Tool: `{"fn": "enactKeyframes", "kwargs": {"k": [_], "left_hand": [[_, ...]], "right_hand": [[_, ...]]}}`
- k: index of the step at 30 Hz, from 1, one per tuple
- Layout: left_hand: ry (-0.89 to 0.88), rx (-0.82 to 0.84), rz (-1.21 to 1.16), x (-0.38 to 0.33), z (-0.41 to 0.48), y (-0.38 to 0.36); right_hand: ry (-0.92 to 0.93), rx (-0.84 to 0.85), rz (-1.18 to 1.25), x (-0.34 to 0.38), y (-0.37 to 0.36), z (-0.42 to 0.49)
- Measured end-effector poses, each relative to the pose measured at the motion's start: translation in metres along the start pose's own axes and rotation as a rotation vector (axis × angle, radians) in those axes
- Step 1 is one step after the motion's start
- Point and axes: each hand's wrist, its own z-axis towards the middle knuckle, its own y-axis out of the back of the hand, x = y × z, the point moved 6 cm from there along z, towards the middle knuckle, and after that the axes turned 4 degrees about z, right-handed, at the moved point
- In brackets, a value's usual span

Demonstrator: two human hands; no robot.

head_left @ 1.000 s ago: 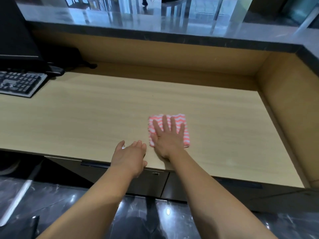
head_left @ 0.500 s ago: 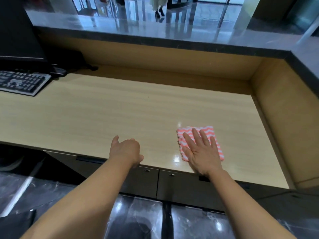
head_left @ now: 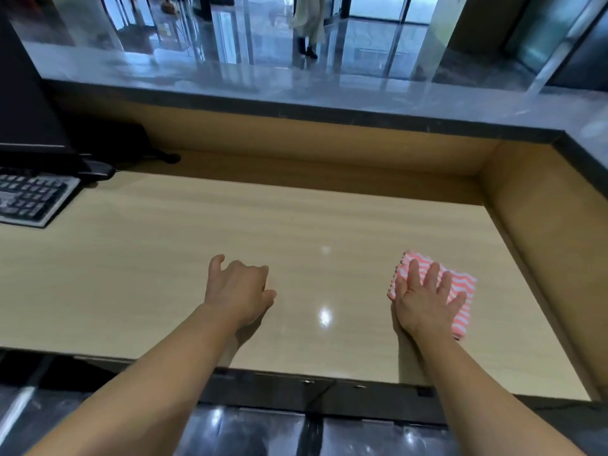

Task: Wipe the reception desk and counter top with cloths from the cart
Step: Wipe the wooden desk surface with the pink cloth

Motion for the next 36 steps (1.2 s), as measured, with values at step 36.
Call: {"fn": "enactKeyframes", "kwargs": {"k": [36], "left_hand": [[-0.074,0.016,0.021,0.075,0.091,-0.009]], "right_hand": [[0.026,0.009,0.054,0.090,0.005,0.091]]}}
